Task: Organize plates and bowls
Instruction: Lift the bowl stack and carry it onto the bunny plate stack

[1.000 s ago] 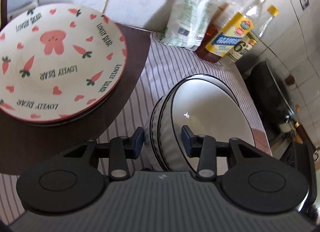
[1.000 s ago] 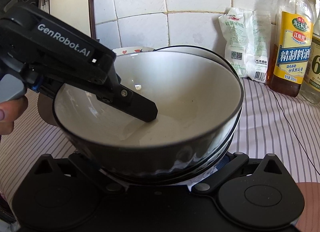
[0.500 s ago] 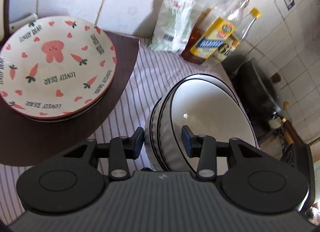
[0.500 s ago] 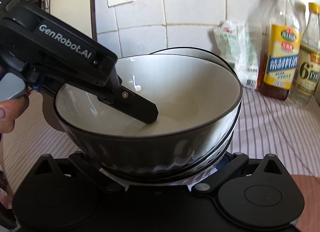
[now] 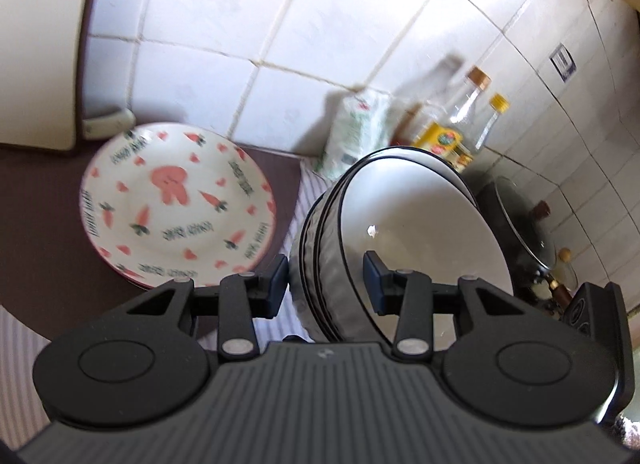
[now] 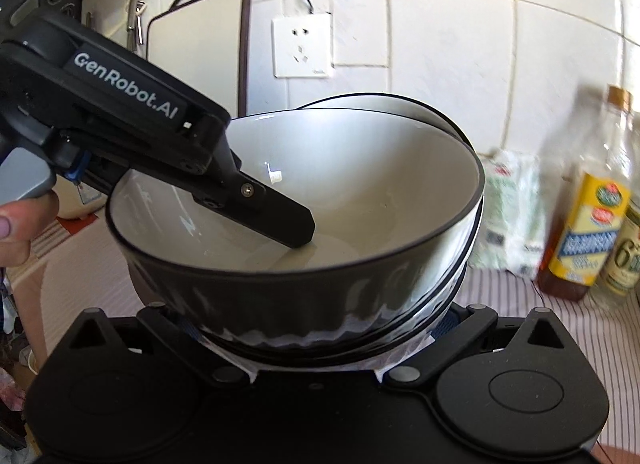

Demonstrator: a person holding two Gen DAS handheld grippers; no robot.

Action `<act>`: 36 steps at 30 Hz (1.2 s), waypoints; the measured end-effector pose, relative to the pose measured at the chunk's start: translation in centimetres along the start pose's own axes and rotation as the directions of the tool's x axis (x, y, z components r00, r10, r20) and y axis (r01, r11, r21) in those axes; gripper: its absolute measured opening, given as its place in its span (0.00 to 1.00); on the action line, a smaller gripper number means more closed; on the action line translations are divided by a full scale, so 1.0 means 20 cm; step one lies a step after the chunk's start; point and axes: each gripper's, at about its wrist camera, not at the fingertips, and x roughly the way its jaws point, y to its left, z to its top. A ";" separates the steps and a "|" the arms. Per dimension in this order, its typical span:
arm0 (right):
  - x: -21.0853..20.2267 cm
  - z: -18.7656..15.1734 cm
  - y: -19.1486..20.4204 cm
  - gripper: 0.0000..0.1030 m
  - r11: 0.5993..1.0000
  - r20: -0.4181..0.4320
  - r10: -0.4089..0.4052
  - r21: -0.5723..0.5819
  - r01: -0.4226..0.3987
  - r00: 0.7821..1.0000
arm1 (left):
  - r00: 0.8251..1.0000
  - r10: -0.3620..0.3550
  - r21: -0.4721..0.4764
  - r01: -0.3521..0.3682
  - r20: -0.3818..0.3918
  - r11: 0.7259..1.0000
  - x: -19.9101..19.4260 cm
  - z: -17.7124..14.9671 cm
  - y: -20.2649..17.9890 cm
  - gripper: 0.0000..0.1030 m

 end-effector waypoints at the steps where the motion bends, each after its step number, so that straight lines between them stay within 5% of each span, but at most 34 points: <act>1: 0.02 0.01 0.01 1.00 1.000 0.006 0.009 -0.006 -0.009 1.000 | 1.000 0.006 -0.003 -0.006 0.005 1.000 -0.01 0.01 0.02 0.37; 10: 0.27 0.11 0.10 1.00 0.995 0.005 0.094 -0.034 -0.094 0.996 | 0.997 0.072 -0.062 -0.069 0.038 0.996 0.01 0.08 0.28 0.37; 20: 0.67 0.07 0.03 1.00 0.993 -0.065 0.117 -0.010 -0.118 0.991 | 0.996 0.093 -0.145 -0.089 0.016 0.985 0.27 0.12 0.55 0.37; 36: 0.85 0.09 0.07 1.00 0.990 -0.145 0.115 -0.062 -0.125 0.983 | 0.991 0.129 -0.172 -0.119 0.045 0.978 0.37 0.13 0.73 0.37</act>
